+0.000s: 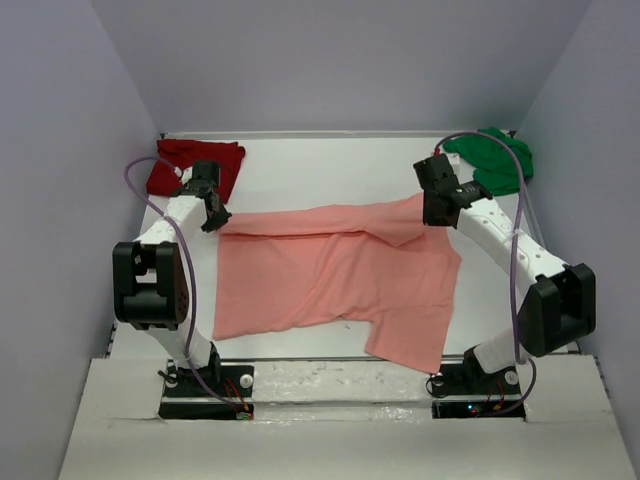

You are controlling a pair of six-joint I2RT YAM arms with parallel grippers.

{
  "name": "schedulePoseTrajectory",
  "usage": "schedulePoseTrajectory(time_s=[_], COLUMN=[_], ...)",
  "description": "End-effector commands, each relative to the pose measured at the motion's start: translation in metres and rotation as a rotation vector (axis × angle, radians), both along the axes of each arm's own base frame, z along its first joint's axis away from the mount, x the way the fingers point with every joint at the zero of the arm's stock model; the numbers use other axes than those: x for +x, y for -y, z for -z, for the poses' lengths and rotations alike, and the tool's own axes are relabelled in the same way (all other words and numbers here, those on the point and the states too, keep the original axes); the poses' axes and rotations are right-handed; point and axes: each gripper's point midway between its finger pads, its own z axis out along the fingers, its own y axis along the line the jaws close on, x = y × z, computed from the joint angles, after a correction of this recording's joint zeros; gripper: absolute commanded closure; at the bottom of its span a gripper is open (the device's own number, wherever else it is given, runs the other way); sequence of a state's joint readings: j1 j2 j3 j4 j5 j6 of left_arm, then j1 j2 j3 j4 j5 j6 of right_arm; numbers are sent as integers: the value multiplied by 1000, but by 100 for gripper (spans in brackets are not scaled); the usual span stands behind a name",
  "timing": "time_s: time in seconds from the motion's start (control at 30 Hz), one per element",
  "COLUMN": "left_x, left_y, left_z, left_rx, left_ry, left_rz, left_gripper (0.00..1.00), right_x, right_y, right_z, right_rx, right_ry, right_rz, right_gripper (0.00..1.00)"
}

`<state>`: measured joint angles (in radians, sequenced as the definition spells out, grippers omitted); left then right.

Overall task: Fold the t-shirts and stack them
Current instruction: Fold the flattened tshirt in 1/3 of the way

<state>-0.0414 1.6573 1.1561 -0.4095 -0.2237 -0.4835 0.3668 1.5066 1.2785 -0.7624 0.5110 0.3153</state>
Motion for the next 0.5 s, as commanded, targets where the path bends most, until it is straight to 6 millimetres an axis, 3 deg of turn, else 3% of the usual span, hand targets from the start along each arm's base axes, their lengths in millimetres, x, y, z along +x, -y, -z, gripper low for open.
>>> schedulePoseTrajectory(time_s=[0.0, 0.1, 0.27, 0.37, 0.4, 0.47], left_x=[-1, -2, -8, -12, -14, -15], left_y=[4, 4, 7, 4, 3, 2], left_z=[-4, -6, -7, -9, -10, -15], left_rx=[-2, -2, -12, 1, 4, 6], left_ry=[2, 5, 2, 2, 2, 10], left_rz=[13, 7, -5, -23, -30, -40], left_gripper=[72, 64, 40, 32, 30, 30], right_x=[-13, -20, -30, -37, -40, -45], right_y=[-9, -10, -8, -6, -5, -7], right_z=[-7, 3, 18, 28, 31, 36], right_rx=[31, 30, 25, 25, 25, 31], right_ry=[15, -19, -46, -72, -79, -87], right_rz=[-2, 9, 38, 57, 63, 65], right_gripper=[100, 100, 100, 90, 80, 70])
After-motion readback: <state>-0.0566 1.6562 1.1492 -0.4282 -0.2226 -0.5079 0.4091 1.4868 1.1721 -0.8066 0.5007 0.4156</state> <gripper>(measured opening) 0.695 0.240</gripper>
